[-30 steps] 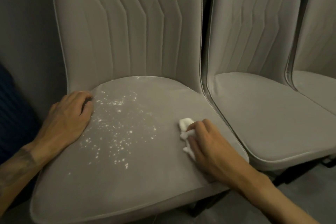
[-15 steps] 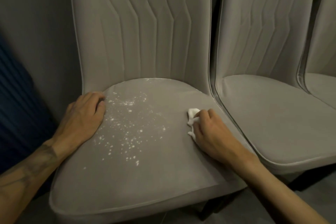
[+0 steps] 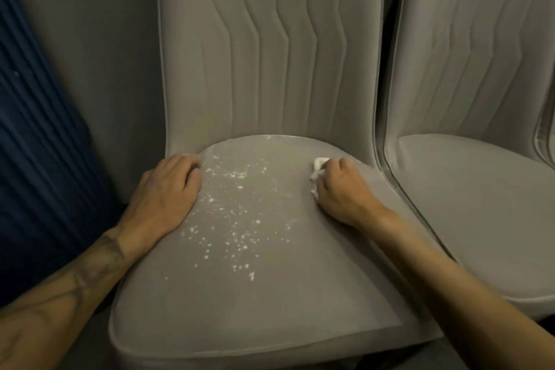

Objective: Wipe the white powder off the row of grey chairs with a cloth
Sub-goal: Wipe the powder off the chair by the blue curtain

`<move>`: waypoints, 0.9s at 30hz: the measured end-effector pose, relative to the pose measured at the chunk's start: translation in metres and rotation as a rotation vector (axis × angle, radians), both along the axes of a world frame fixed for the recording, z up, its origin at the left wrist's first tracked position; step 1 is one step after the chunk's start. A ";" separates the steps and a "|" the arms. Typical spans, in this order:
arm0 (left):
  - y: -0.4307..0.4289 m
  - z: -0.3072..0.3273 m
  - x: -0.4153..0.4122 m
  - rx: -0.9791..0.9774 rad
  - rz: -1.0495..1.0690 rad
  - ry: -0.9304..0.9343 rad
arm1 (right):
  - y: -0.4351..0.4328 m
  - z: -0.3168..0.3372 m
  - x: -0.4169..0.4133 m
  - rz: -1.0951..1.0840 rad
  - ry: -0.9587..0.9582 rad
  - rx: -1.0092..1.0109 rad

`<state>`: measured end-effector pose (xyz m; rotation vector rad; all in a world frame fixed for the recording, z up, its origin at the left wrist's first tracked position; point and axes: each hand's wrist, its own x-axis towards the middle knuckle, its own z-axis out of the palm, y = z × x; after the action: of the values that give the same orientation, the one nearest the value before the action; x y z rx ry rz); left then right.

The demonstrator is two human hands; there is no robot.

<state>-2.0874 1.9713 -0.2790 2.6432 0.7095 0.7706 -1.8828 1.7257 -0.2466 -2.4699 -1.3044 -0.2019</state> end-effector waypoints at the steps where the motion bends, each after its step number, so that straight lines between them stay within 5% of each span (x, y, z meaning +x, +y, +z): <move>1: 0.001 0.000 0.000 0.004 0.000 -0.002 | 0.006 -0.005 -0.008 0.053 0.022 0.049; 6: 0.002 -0.002 0.000 0.001 -0.016 -0.015 | -0.011 -0.001 -0.027 0.345 0.050 0.050; 13: 0.002 -0.004 0.000 -0.013 -0.014 -0.038 | 0.036 0.000 0.065 -0.211 0.051 -0.046; 19: 0.002 -0.004 0.000 -0.024 -0.017 -0.043 | 0.025 0.000 0.014 0.254 0.044 -0.013; 24: 0.003 -0.006 0.002 -0.037 -0.008 -0.062 | 0.038 0.000 0.092 -0.164 0.031 -0.091; 27: 0.004 -0.006 0.003 -0.030 -0.007 -0.061 | 0.067 -0.002 0.080 -0.183 0.014 -0.094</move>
<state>-2.0844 1.9751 -0.2855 2.5824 0.6903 0.8281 -1.8028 1.7927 -0.2481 -2.6666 -1.1059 -0.1708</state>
